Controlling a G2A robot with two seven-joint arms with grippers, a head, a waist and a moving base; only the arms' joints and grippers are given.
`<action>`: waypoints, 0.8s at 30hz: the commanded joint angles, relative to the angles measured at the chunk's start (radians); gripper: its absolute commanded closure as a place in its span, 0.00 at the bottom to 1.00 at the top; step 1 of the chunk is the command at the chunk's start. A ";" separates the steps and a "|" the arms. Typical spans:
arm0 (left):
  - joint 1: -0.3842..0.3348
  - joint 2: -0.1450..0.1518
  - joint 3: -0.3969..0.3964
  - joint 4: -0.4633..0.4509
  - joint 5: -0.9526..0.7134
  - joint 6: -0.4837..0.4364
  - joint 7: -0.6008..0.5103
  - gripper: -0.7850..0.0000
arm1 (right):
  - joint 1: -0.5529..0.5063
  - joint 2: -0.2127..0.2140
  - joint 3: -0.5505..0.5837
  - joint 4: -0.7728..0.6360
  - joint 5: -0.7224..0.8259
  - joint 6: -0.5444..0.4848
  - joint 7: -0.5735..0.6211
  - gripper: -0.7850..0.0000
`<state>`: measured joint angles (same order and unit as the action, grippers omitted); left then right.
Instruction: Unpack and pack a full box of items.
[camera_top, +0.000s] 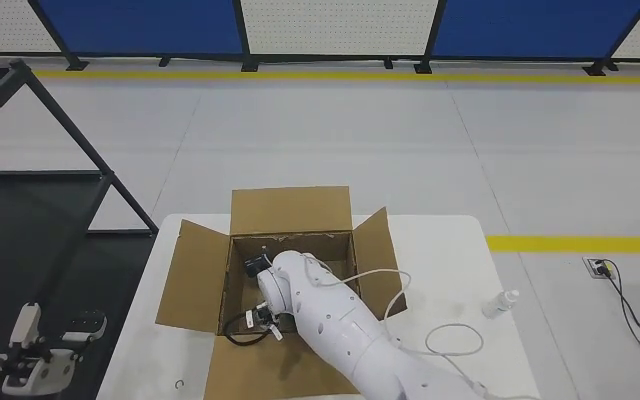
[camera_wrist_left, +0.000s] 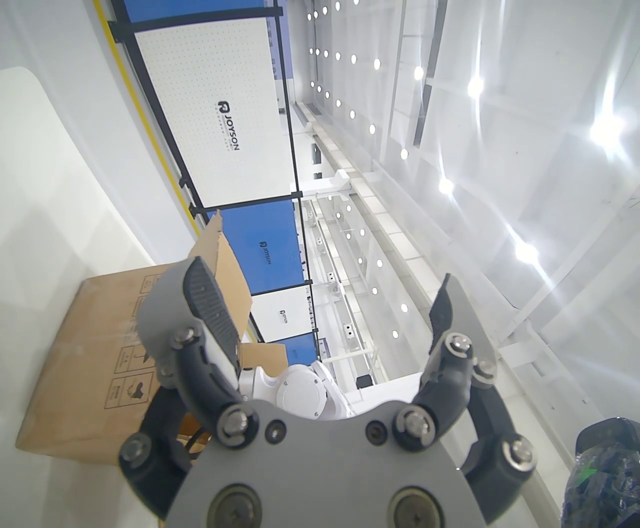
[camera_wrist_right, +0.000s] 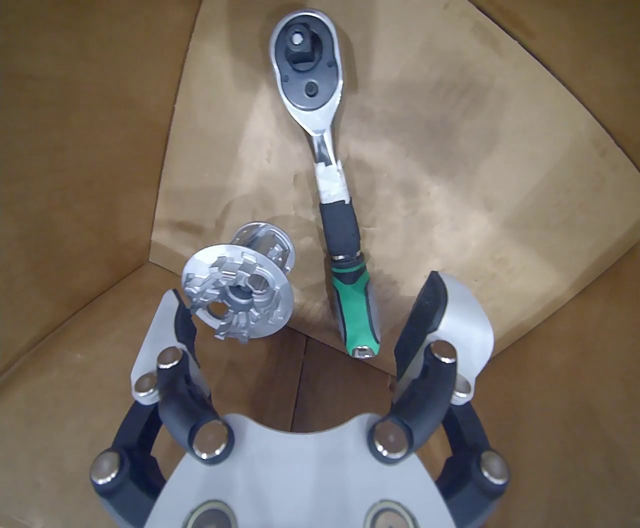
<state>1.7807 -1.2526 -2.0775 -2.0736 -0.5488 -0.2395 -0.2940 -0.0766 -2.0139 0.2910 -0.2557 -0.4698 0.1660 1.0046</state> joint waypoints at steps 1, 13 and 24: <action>0.000 -0.001 0.000 0.000 0.001 -0.001 -0.003 0.00 | 0.000 0.000 -0.004 0.002 -0.004 0.020 -0.002 0.00; 0.002 -0.005 -0.002 -0.001 0.009 -0.001 -0.013 0.00 | 0.023 0.003 0.000 0.008 0.001 0.099 -0.028 0.00; 0.001 -0.009 0.001 -0.003 0.017 -0.004 -0.016 0.00 | 0.008 0.003 0.010 -0.027 0.014 0.062 -0.082 0.00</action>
<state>1.7812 -1.2609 -2.0759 -2.0759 -0.5319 -0.2427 -0.3101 -0.0652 -2.0109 0.3007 -0.2849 -0.4556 0.2331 0.9264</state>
